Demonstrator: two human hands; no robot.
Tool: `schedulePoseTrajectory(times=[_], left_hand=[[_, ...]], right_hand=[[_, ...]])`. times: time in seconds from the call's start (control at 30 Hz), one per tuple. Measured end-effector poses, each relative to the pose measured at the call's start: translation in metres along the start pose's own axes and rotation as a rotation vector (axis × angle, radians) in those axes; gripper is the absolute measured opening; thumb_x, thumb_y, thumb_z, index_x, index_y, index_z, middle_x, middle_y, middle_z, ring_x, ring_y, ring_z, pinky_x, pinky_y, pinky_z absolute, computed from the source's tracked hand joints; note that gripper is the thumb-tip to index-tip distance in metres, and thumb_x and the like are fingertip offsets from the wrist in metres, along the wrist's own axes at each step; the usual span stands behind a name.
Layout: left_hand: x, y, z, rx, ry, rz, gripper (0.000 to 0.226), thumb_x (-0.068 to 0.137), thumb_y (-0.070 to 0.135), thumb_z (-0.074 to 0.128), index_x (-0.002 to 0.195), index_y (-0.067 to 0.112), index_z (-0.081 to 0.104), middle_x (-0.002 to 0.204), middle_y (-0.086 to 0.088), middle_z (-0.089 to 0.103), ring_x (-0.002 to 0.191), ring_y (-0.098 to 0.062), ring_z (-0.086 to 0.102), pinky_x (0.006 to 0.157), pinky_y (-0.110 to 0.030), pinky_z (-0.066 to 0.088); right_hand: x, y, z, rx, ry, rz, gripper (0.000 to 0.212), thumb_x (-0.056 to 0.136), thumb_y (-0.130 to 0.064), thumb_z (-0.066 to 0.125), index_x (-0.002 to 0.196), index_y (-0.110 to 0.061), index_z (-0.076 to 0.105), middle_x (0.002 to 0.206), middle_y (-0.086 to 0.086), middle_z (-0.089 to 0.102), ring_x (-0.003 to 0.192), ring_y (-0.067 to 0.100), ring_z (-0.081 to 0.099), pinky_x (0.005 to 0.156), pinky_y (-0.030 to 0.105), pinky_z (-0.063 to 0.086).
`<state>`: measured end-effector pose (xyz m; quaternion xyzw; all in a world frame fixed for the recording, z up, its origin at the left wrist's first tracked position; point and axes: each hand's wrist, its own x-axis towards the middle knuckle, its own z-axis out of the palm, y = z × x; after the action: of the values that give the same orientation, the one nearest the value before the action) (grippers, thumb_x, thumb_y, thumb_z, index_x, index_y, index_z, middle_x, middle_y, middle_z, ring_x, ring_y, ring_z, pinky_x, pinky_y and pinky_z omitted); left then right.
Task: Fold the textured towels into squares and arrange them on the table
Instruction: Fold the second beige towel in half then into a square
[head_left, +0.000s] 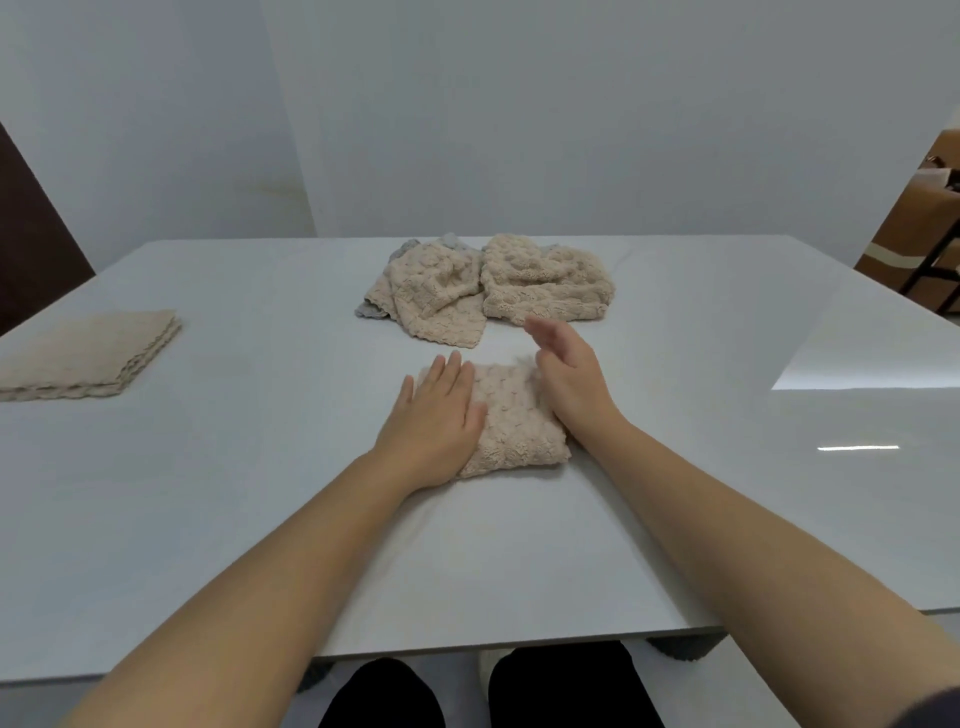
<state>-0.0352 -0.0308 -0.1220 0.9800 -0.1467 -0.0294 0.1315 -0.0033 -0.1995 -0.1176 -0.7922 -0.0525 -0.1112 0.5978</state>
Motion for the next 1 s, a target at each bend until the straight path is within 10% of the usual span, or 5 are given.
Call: schedulePoseTrajectory(times=[0.3, 0.43, 0.6, 0.73, 1.0], left_hand=[[0.000, 0.000, 0.003, 0.021, -0.008, -0.006, 0.058, 0.103, 0.038, 0.012, 0.153, 0.014, -0.005, 0.161, 0.000, -0.014, 0.146, -0.012, -0.015, 0.119, -0.042, -0.008], [0.001, 0.001, 0.001, 0.041, -0.028, -0.011, 0.059, 0.103, 0.038, 0.011, 0.153, 0.013, -0.006, 0.161, -0.001, -0.015, 0.146, -0.012, -0.015, 0.119, -0.043, -0.008], [0.003, 0.002, -0.004, 0.067, -0.090, -0.009, 0.059, 0.103, 0.039, 0.010, 0.153, 0.013, -0.006, 0.160, 0.000, -0.016, 0.146, -0.013, -0.016, 0.119, -0.044, -0.009], [0.007, 0.000, -0.009, 0.072, -0.154, 0.001, 0.059, 0.103, 0.040, 0.010, 0.153, 0.014, -0.010, 0.160, 0.001, -0.018, 0.146, -0.012, -0.018, 0.118, -0.044, -0.011], [0.004, 0.001, -0.005, 0.089, -0.110, -0.005, 0.060, 0.102, 0.042, 0.010, 0.153, 0.015, -0.008, 0.160, 0.001, -0.016, 0.146, -0.011, -0.017, 0.118, -0.046, -0.011]], right_hand=[[-0.044, -0.026, -0.049, 0.168, -0.187, 0.548, 0.012, 0.095, -0.012, 0.048, 0.098, -0.003, 0.056, 0.074, 0.009, 0.061, 0.046, 0.015, 0.052, 0.041, 0.023, 0.035], [-0.052, -0.034, -0.048, 0.226, -0.438, 0.734, 0.019, 0.097, -0.024, 0.051, 0.083, -0.011, 0.054, 0.065, 0.003, 0.051, 0.041, 0.010, 0.046, 0.035, 0.018, 0.029], [-0.052, -0.041, -0.046, -0.193, -0.536, 0.316, 0.016, 0.091, -0.023, 0.064, 0.085, -0.010, 0.058, 0.059, -0.004, 0.050, 0.048, 0.009, 0.048, 0.041, 0.019, 0.031], [-0.058, -0.039, -0.039, 0.010, -0.663, 0.366, 0.012, 0.098, -0.014, 0.050, 0.108, -0.013, 0.057, 0.086, 0.000, 0.062, 0.051, 0.013, 0.062, 0.035, 0.021, 0.032], [-0.056, -0.042, -0.047, -0.155, -0.640, 0.352, 0.010, 0.096, -0.019, 0.054, 0.095, -0.009, 0.050, 0.071, 0.006, 0.034, 0.042, 0.008, 0.028, 0.039, 0.020, 0.020]])
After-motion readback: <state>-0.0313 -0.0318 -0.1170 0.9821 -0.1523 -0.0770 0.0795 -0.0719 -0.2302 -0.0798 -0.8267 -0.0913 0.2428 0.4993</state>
